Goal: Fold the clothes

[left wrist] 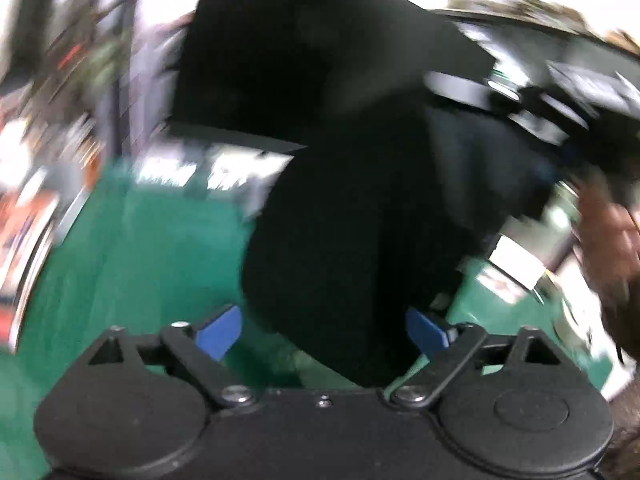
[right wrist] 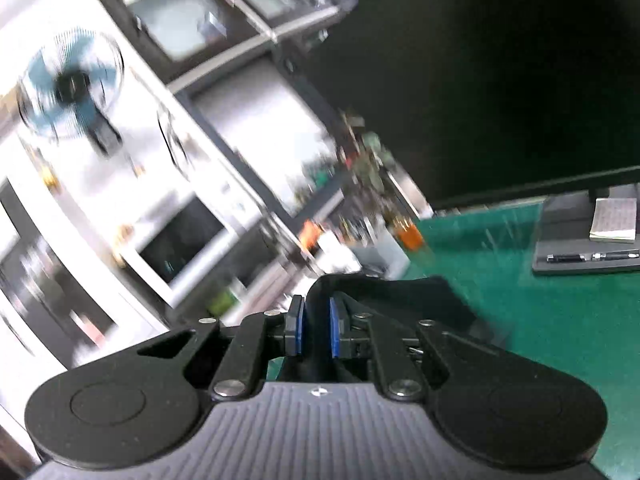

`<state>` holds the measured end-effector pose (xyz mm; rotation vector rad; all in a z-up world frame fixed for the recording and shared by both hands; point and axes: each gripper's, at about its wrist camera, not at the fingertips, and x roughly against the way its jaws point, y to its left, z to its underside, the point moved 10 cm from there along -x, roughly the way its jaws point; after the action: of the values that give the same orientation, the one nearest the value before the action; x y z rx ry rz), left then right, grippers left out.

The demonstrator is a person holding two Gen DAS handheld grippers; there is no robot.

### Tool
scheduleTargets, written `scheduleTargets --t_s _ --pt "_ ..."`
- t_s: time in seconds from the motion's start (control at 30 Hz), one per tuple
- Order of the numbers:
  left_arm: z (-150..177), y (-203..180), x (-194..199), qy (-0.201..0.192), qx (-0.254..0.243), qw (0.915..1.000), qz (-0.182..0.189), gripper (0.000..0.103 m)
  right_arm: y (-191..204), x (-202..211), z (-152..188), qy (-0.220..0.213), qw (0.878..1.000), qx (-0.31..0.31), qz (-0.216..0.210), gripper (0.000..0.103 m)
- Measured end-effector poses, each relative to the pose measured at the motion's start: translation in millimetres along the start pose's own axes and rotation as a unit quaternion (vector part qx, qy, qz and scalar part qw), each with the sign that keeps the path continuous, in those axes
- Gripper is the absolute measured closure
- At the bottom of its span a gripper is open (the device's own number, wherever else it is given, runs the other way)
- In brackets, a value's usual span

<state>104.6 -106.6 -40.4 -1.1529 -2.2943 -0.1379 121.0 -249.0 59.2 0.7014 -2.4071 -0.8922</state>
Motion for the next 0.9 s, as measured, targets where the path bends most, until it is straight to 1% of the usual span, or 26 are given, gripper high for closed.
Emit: scheduleTargets --t_s 0.03,0.07,0.1,0.17,0.2,0.23,0.27,0.3,0.33,0.4,0.43,0.5,0.53,0.6,0.67,0.73,0.77,0.8,0.83,0.87,0.9 --pt "-7.9 -19.1 -2.9 -0.011 -0.048 0.9987 -0.011 0.012 1.8 9.3 -3.4 -0.007 1.000 -0.007 -0.001 0.091" --pt "-15.9 -38.5 -5.6 -0.021 -0.096 0.9949 -0.022 0.012 5.0 19.3 -3.4 -0.011 1.000 -0.008 0.000 0.091" --pt "-20.1 -50.7 -9.2 -0.026 -0.124 0.9916 -0.026 0.012 8.4 26.2 -0.8 -0.013 1.000 -0.008 0.002 0.091" --pt "-22.3 -65.4 -20.4 -0.022 -0.148 0.9882 -0.031 0.012 14.4 36.4 6.3 -0.018 1.000 -0.012 0.004 0.091" --pt "-22.7 -74.2 -29.3 -0.013 -0.160 0.9864 -0.038 0.017 17.7 46.7 8.8 -0.022 1.000 -0.013 0.003 0.091" --pt "-23.1 -79.1 -34.9 -0.006 -0.167 0.9847 -0.048 0.039 20.4 52.4 9.1 -0.027 1.000 -0.012 0.001 0.093" --pt "-23.0 -79.5 -38.1 0.004 -0.161 0.9855 -0.052 0.055 22.9 56.3 10.2 -0.033 0.999 -0.009 0.000 0.094" --pt "-22.5 -78.8 -40.9 0.018 -0.147 0.9877 -0.049 0.081 28.2 70.0 9.8 -0.050 0.999 0.000 0.003 0.094" --pt "-23.1 -77.3 -42.2 0.024 -0.128 0.9904 -0.045 0.095 31.6 81.4 8.2 -0.064 0.998 0.006 0.008 0.094" --pt "-25.6 -73.1 -42.6 0.025 -0.083 0.9956 -0.035 0.095 29.4 100.5 8.4 -0.085 0.996 0.016 0.031 0.094" --pt "-25.9 -73.2 -43.1 0.025 -0.074 0.9963 -0.035 0.095 24.9 105.3 10.0 -0.088 0.995 0.013 0.041 0.094" --pt "-25.2 -76.8 -43.8 0.025 -0.074 0.9961 -0.040 0.095 13.1 115.4 14.6 -0.094 0.993 0.002 0.066 0.094" --pt "-25.3 -79.1 -42.9 0.024 -0.071 0.9964 -0.040 0.096 -1.9 121.8 21.1 -0.096 0.991 -0.012 0.094 0.094" --pt "-30.0 -84.3 -38.5 0.014 -0.059 0.9977 -0.030 0.096 -23.9 130.0 31.3 -0.096 0.986 -0.034 0.129 0.093" --pt "-39.4 -91.0 -32.1 -0.001 -0.051 0.9985 -0.019 0.096 -45.4 141.1 41.9 -0.098 0.980 -0.055 0.162 0.090" --pt "-49.3 -99.0 -28.5 -0.011 -0.042 0.9990 -0.009 0.096 -60.2 151.0 52.1 -0.101 0.976 -0.063 0.181 0.090" --pt "-52.8 -102.9 -29.5 -0.011 -0.036 0.9993 -0.005 0.096 -63.7 152.2 57.4 -0.101 0.976 -0.061 0.186 0.088" --pt "-56.4 -106.9 -30.4 -0.011 -0.030 0.9995 -0.001 0.096 -68.8 155.9 63.2 -0.097 0.975 -0.056 0.192 0.081" --pt "-59.9 -110.8 -31.4 -0.012 -0.024 0.9996 0.003 0.096 -71.7 157.4 70.7 -0.083 0.977 -0.037 0.195 0.076" --pt "-63.1 -116.4 -33.3 -0.011 -0.024 0.9996 0.006 0.096 -73.3 157.3 78.9 -0.064 0.979 -0.012 0.194 0.059" --pt "-66.2 -124.5 -35.3 -0.011 -0.031 0.9994 0.007 0.095 -73.0 157.3 86.7 -0.047 0.981 0.012 0.190 0.039"
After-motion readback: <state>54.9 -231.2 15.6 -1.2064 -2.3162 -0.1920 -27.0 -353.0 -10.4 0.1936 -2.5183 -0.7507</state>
